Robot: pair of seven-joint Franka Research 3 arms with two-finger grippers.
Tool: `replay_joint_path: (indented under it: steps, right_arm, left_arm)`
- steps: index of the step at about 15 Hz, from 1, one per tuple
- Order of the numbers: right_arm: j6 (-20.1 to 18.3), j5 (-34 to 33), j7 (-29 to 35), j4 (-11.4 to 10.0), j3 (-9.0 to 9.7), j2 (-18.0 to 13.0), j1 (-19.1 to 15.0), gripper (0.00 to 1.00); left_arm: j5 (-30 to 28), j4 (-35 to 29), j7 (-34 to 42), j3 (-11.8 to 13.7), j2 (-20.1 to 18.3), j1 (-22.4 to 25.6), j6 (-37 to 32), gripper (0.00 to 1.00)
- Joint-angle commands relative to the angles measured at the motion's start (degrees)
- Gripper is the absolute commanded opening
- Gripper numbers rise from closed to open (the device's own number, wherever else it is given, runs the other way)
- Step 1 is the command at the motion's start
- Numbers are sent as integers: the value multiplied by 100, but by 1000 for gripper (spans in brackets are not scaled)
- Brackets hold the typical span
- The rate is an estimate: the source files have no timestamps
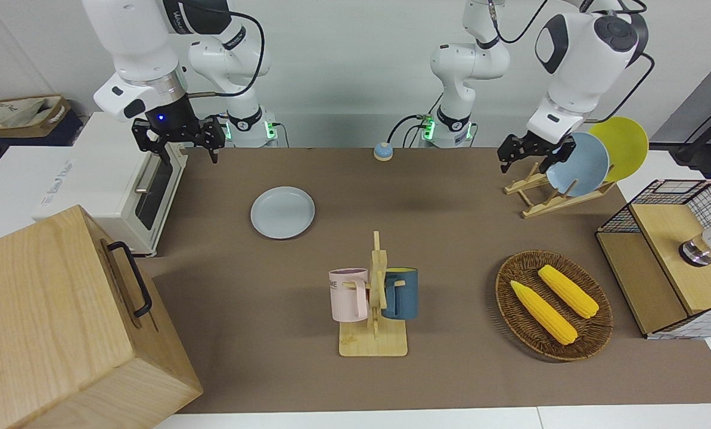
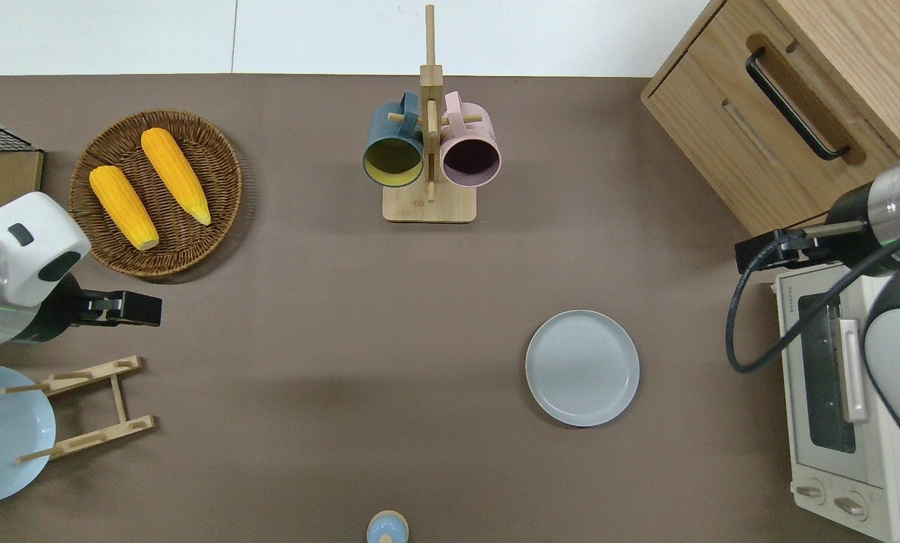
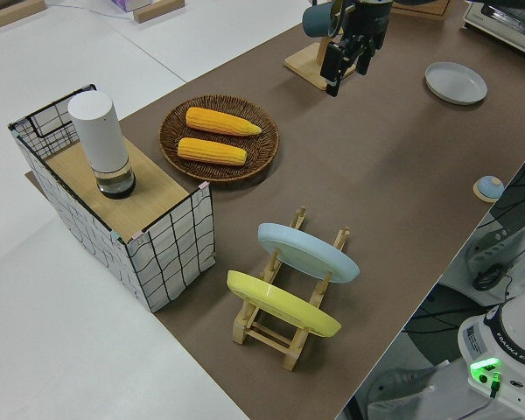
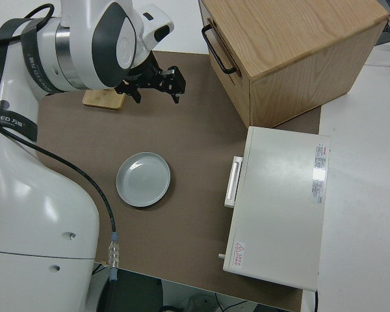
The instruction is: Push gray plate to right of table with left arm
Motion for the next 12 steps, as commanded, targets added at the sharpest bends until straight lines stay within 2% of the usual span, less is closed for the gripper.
replay_joint_path:
  steps: [1, 12]
  right_arm:
    - [-60, 40, 18, 8, -1, -33, -4, 983]
    - [-60, 40, 18, 8, -1, -33, -4, 983]
  left_arm:
    - [209, 227, 63, 104, -32, 12, -187, 993]
    - [359, 298, 45, 149, -41, 12, -187, 993]
